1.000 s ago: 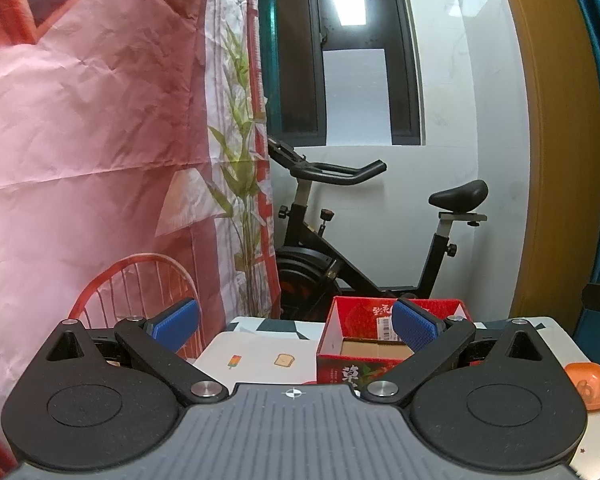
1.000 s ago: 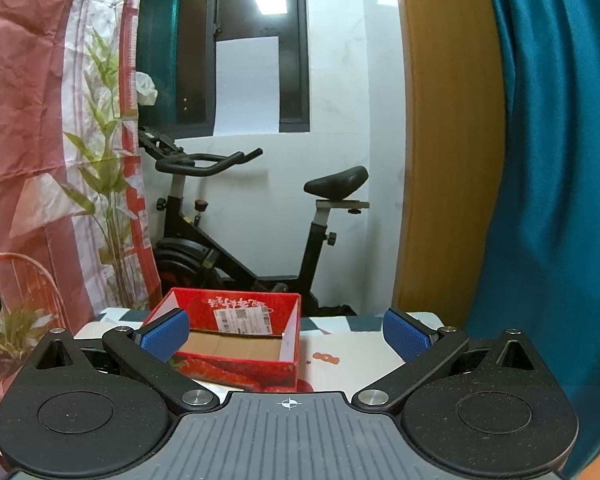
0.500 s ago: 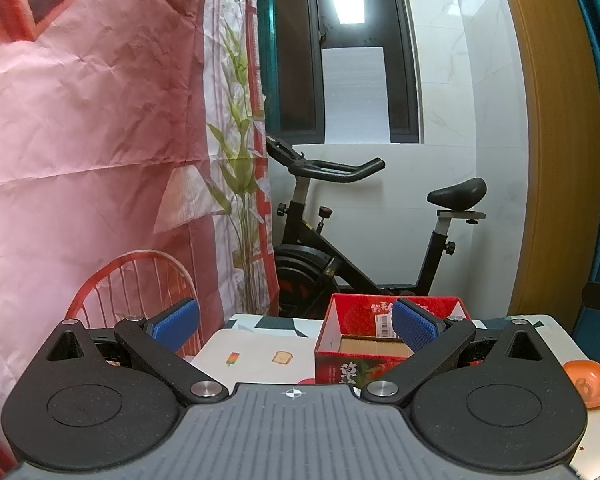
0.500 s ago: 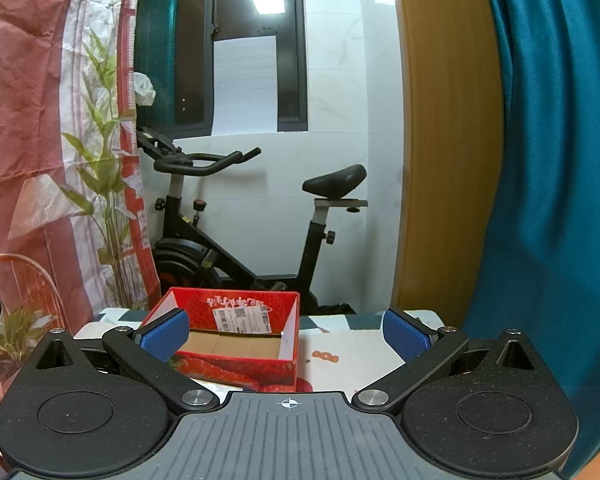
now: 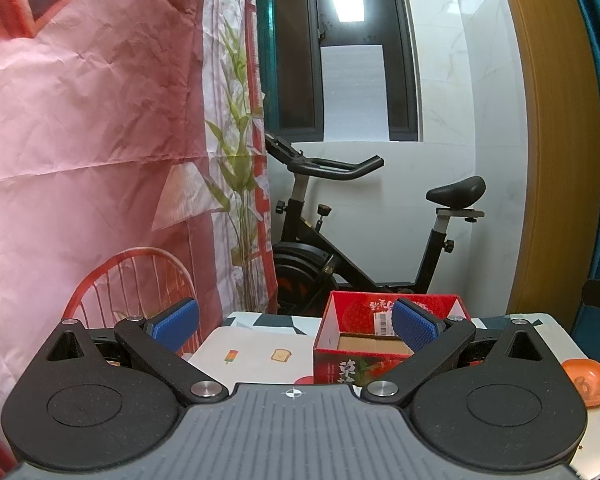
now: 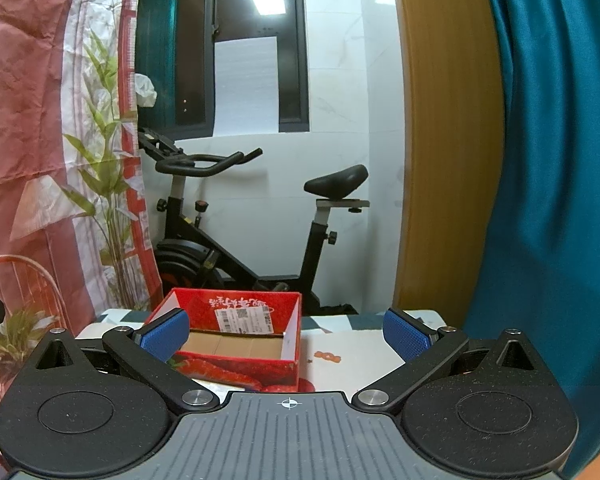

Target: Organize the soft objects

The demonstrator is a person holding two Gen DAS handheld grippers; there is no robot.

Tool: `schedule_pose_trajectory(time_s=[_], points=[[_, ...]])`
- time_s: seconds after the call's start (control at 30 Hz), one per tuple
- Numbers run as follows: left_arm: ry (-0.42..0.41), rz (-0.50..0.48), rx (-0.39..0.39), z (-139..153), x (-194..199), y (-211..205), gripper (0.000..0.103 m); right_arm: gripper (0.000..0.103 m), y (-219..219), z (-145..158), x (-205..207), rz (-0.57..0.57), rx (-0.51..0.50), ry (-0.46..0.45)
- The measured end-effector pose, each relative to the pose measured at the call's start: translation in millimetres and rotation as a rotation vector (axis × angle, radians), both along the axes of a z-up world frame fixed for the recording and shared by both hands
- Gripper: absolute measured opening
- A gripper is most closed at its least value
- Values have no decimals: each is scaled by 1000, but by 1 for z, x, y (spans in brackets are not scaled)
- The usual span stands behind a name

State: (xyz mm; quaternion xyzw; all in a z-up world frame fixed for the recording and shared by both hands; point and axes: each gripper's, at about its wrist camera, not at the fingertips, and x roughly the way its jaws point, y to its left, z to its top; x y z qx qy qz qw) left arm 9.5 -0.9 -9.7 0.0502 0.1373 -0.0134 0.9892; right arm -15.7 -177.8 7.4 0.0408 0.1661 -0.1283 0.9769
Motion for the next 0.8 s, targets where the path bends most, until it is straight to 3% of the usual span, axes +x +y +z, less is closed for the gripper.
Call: schedule_pose_trajectory(time_s=[0.8], points=[[23, -61, -8, -14, 13, 1, 103, 103, -2, -7, 0, 33, 35, -35]])
